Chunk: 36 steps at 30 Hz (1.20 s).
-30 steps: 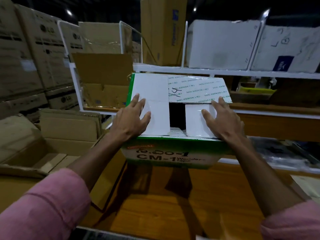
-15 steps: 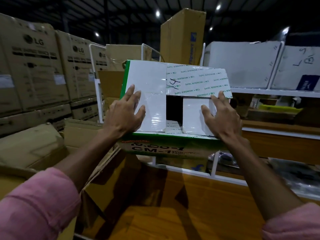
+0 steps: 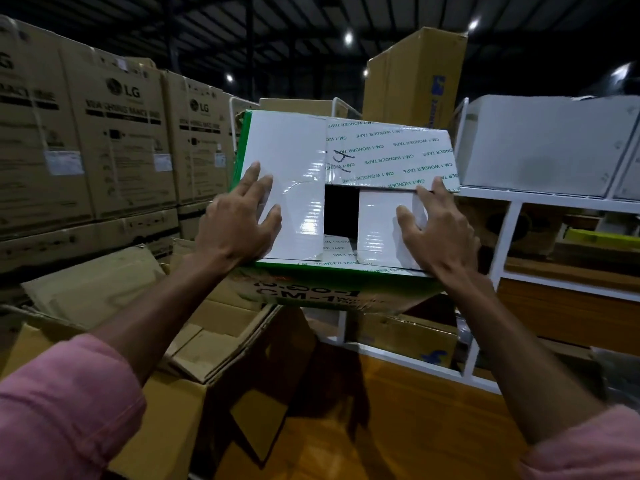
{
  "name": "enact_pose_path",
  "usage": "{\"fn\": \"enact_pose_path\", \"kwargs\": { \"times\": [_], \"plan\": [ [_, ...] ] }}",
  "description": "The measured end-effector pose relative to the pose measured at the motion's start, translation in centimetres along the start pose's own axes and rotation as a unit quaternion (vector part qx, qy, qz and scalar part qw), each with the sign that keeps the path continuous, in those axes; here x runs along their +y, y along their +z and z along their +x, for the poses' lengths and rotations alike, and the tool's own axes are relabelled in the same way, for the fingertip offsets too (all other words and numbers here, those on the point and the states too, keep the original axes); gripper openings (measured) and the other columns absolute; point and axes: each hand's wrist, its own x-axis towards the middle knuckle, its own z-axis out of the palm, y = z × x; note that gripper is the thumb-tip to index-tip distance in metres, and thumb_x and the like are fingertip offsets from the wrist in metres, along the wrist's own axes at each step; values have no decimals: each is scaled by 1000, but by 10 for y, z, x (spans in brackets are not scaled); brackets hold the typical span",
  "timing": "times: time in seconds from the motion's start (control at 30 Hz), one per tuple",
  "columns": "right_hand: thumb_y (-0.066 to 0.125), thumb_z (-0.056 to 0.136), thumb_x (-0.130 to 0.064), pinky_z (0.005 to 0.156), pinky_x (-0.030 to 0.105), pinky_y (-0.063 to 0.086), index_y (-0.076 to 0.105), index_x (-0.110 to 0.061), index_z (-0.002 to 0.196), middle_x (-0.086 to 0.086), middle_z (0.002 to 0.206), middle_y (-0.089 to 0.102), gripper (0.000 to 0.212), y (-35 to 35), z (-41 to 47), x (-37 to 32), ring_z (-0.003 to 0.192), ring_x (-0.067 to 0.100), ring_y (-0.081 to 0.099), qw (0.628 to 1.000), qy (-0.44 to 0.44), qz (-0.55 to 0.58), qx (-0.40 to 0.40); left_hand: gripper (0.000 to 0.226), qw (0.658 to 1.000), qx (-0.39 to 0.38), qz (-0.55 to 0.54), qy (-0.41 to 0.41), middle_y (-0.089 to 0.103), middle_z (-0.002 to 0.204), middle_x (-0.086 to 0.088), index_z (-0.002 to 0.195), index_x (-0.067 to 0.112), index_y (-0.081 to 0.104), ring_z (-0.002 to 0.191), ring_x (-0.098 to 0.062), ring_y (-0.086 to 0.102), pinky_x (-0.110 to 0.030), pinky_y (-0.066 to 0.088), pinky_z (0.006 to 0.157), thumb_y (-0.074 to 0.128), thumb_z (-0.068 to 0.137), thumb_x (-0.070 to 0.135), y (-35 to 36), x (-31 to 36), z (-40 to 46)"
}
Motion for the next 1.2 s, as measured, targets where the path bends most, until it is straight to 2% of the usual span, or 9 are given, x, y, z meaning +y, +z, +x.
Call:
{"fn": "enact_pose_path", "kwargs": {
  "times": [0.3,0.57,0.8,0.93,1.07,1.2],
  "plan": [
    [56,100,-45,114,57,32,42,-21,155,3,170,20,61,51,6,-94,149,35,34,1000,-21,-14,-8,68,1000,3,-4,-2,25,167,5,155,23,42,138,-34,50,-61,38,110,41,93,52,-33,-102,12],
    [54,99,-51,113,58,34,43,-24,154,3,170,20,62,164,-3,-219,147,39,36,998,-8,-25,-53,61,999,-46,3,-20,22,168,8,158,27,36,145,-30,40,-62,29,114,53,101,43,-62,-274,23],
    [51,99,-54,110,61,35,44,-26,153,1,170,17,61,247,-10,-308,143,43,39,993,13,-46,-112,70,994,-105,-3,-38,25,166,14,156,32,39,145,-28,42,-62,35,114,44,91,57,-76,-405,33],
    [47,100,-57,109,59,38,41,-24,154,5,171,14,64,281,-17,-334,143,42,40,982,13,-82,-168,77,988,-148,-28,-37,29,165,14,153,33,44,144,-25,43,-62,38,111,37,83,66,-66,-458,38],
    [44,101,-60,111,57,36,41,-22,154,11,170,18,65,306,-25,-342,145,39,39,966,20,-120,-230,63,973,-221,-44,-45,32,164,12,152,34,46,142,-24,45,-54,37,114,51,94,57,-38,-500,36],
    [42,101,-61,110,56,38,39,-22,155,13,168,23,66,337,-43,-332,143,38,41,940,34,-149,-307,72,947,-315,-27,-47,23,167,11,154,33,40,144,-27,43,-49,35,116,45,89,62,0,-519,39]
  ]
}}
